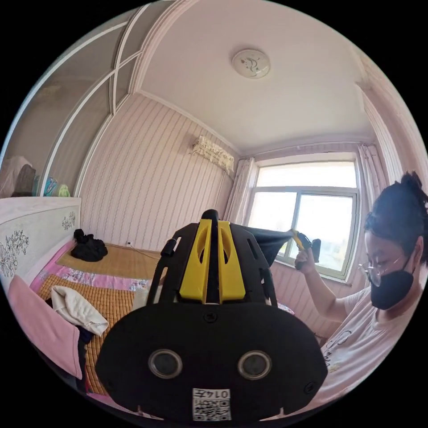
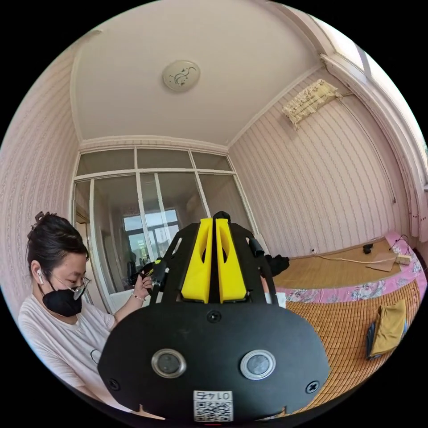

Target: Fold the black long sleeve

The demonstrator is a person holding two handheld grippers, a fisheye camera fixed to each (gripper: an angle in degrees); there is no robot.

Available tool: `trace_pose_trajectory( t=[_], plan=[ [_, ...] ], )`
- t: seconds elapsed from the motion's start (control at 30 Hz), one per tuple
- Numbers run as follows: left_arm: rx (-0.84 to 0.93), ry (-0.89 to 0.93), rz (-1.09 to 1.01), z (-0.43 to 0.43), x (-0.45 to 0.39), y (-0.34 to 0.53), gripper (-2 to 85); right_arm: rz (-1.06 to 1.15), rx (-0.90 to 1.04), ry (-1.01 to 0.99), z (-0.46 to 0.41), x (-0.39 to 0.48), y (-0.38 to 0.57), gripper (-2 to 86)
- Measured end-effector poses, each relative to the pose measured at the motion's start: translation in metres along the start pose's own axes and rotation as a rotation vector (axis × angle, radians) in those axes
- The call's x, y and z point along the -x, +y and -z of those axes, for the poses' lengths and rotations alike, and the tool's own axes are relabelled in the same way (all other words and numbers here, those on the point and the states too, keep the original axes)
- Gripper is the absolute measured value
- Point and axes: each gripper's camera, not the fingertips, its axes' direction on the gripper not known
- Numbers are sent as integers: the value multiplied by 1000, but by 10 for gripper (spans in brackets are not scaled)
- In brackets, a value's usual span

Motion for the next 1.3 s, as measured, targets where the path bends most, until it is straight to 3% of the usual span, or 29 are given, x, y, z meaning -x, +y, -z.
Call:
trace_pose_trajectory(
  t=[0.2,0.3,0.4,0.53,0.6,0.7,0.9,1.1,1.3],
  plan=[
    [-157,-9,-178,34,-61,-66,-2,270,-110,47,24,96,-49,-7],
    [-178,-26,-208,28,-65,-88,-2,305,-103,86,17,113,-68,-7],
    [-63,-83,-122,-17,-37,-92,-2,233,36,209,-23,84,-73,-7],
    [302,-236,63,-130,42,-59,-3,23,458,510,-121,-27,-27,-7],
    [408,-289,154,-172,73,-38,-3,-112,521,527,-146,-74,0,-7],
    [374,-338,143,-204,81,-39,-4,-252,406,462,-160,-104,-6,-7],
    [124,-267,-2,-203,57,-87,-4,7,71,375,-162,-64,-91,-7],
    [343,-297,4,-238,117,15,-3,50,192,335,-165,-104,-5,-6],
    [763,-316,201,-278,210,234,-1,-273,566,474,-171,-223,206,-6]
  ],
)
